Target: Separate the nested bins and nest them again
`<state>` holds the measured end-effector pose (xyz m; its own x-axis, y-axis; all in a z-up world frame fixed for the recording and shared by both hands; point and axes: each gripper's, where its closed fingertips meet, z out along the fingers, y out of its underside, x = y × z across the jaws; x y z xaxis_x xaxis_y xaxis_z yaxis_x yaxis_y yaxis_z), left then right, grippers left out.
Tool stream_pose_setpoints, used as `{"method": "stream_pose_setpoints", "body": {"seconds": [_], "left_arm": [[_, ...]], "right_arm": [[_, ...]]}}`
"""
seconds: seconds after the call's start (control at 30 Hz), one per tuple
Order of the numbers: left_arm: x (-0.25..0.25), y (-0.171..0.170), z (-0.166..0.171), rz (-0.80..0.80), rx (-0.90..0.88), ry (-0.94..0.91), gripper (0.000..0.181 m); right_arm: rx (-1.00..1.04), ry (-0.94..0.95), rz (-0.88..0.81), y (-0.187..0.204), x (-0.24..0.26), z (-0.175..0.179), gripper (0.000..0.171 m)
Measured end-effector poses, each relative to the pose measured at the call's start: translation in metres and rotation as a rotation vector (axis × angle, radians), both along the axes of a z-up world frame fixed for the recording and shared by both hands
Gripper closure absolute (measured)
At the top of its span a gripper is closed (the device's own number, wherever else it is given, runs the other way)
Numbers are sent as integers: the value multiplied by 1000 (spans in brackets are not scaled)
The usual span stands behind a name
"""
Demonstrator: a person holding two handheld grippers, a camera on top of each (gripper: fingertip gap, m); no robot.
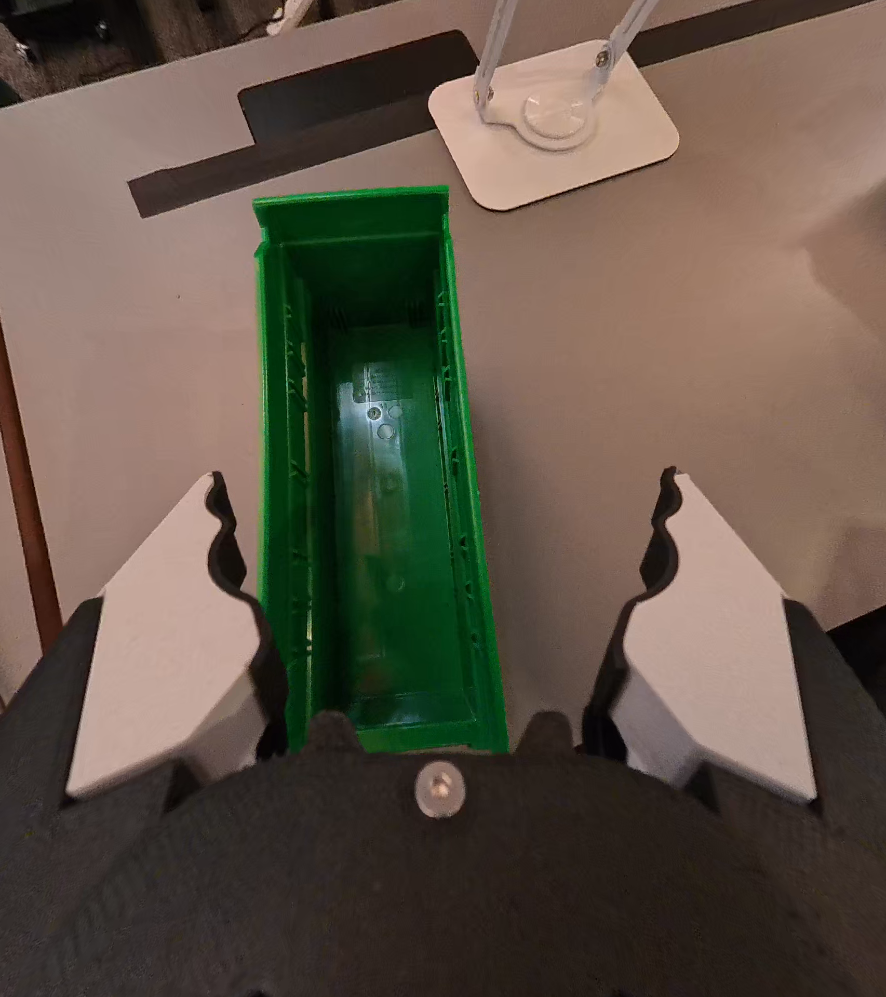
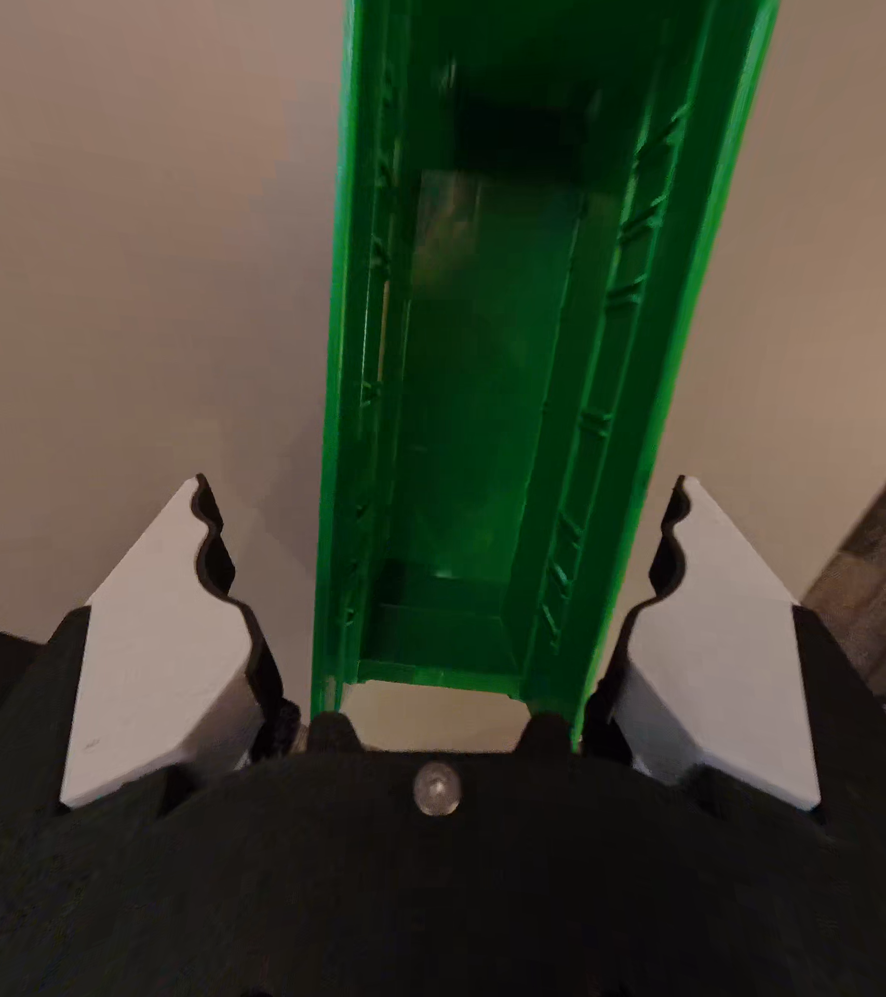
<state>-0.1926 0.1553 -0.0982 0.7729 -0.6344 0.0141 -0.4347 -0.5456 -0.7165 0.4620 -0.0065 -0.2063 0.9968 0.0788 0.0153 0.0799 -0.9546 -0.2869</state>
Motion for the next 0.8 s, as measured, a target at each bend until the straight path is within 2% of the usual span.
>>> {"method": "stream_pose_setpoints", "body": {"seconds": [0.13,0.23,0.53,0.7,0.8], "left_arm": [[2,-3,-1,-11,-16,-13,34],[2,-5,0,-16,-14,-4,35],[19,-13,13,-53,-5,-54,40],[77,-42,39,-123,-21,-220,41],[136,-75,29,-253,-92,-257,44]], "right_arm": [[-114,7,13,-8,5,-32,15],[-108,37,19,-6,1,-29,28],[-65,194,93,4,-66,-19,32],[-49,349,130,11,-136,-10,25],[-53,456,185,12,-185,-2,22]]}}
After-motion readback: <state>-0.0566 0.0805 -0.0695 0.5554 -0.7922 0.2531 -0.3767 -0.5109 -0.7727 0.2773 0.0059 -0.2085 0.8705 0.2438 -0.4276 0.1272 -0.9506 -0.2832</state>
